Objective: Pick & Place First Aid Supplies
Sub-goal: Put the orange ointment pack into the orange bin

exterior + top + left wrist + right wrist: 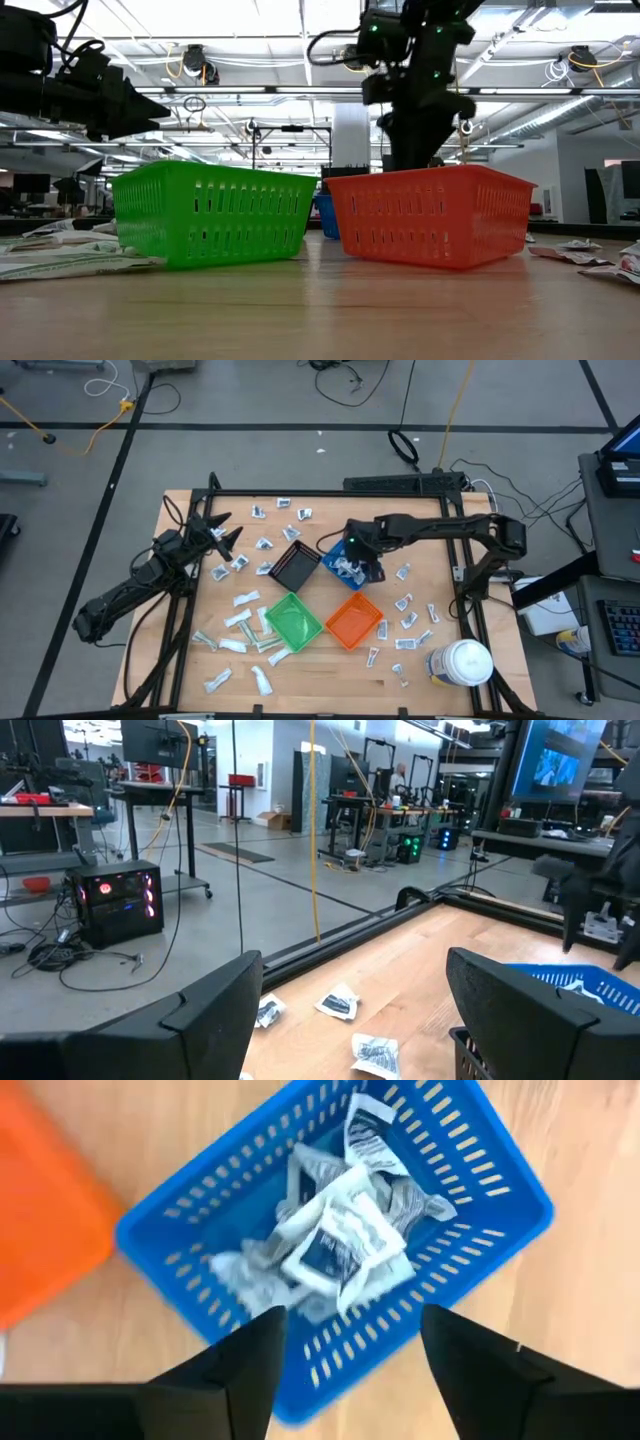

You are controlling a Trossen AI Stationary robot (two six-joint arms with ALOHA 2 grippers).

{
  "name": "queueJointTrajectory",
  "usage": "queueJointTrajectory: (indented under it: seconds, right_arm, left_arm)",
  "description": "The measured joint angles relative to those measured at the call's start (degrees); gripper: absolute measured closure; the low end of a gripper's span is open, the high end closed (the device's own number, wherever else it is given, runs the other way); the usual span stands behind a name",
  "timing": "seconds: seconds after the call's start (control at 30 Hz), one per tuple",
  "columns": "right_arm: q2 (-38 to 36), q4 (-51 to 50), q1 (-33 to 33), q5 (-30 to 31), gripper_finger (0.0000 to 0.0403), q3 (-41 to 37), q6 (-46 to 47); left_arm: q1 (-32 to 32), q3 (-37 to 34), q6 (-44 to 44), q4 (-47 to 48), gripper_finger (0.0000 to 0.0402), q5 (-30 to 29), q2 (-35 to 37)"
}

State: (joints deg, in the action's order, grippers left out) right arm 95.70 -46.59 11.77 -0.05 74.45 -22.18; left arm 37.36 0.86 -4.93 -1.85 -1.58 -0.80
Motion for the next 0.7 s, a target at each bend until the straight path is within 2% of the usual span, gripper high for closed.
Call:
queueJointTrajectory:
  seconds: [0.3, 0.53, 0.7]
  right_arm:
    - [-6.31, -9.0, 0.28, 0.02, 0.0182, -1.4, -9.1]
    - [-13.23, -8.4, 0.28, 0.35, 0.0185, -10.12, -10.72]
    - [-17.45, -8.28, 0.28, 3.79, 0.0188, -16.84, -14.25]
  left_arm:
    - [-0.02, 0.0, 0.0, 0.02, 0.0078, 0.02, 0.0]
    - [-0.01, 0.0, 0.0, -0.02, 0.0078, 0.0, 0.0]
    - [0.0, 0.0, 0.0, -0.04, 0.0078, 0.01, 0.0]
